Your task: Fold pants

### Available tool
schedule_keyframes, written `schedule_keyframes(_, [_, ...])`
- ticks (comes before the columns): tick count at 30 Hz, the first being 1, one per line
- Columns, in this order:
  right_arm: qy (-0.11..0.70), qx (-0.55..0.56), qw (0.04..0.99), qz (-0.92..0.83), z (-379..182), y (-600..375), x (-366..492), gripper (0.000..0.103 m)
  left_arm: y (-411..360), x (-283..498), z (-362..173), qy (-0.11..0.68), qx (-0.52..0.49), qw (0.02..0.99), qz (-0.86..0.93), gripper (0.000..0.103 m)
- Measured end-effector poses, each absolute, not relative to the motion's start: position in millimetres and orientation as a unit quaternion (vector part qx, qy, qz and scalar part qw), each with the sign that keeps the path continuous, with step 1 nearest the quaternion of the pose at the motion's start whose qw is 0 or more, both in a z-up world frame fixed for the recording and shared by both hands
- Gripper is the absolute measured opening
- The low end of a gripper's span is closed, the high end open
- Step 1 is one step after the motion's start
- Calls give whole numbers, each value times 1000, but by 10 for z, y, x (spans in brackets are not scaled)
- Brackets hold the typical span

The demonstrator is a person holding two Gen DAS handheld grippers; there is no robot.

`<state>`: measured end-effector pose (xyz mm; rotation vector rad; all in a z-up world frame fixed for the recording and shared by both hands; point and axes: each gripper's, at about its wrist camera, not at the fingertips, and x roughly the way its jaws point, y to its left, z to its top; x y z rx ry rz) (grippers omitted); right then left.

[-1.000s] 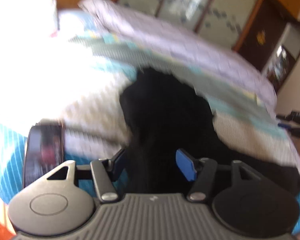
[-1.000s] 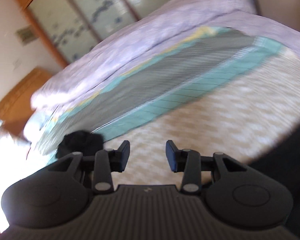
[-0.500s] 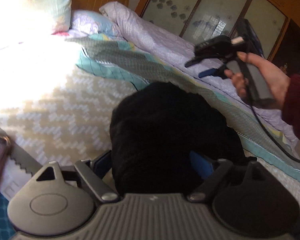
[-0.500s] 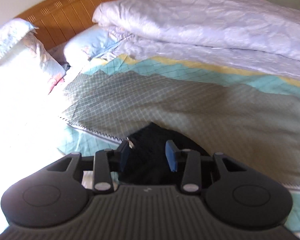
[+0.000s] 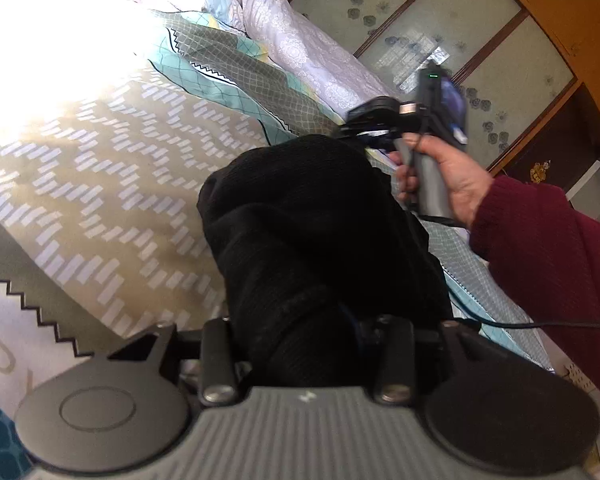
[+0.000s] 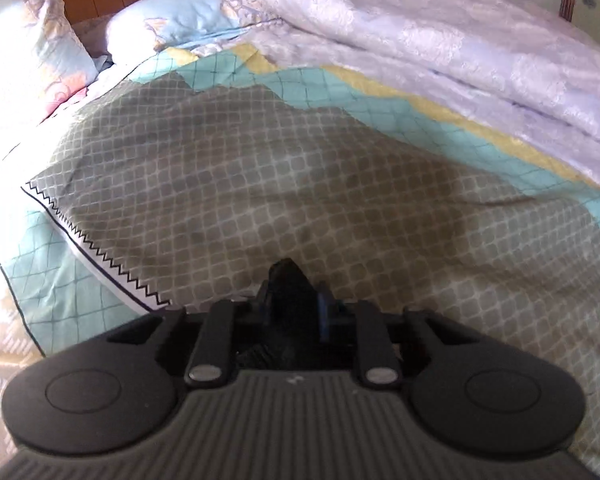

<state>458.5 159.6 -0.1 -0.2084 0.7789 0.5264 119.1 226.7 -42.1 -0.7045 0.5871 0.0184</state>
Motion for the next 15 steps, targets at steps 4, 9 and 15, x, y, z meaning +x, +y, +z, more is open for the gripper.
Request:
schedule_keyframes(4, [302,-51,937,168,639,863,4578,20,2274,1150,-404,277,-336,900,25,54])
schedule_keyframes(9, [215,5,976,17,1571,-641,4256,19,2293,1142,-380,276,-336,900,27,51])
schedule_keyframes(15, [182,38,974,-133,1963,-2303,3420,19,2076,1236,-36,285,-271,919,-5,42])
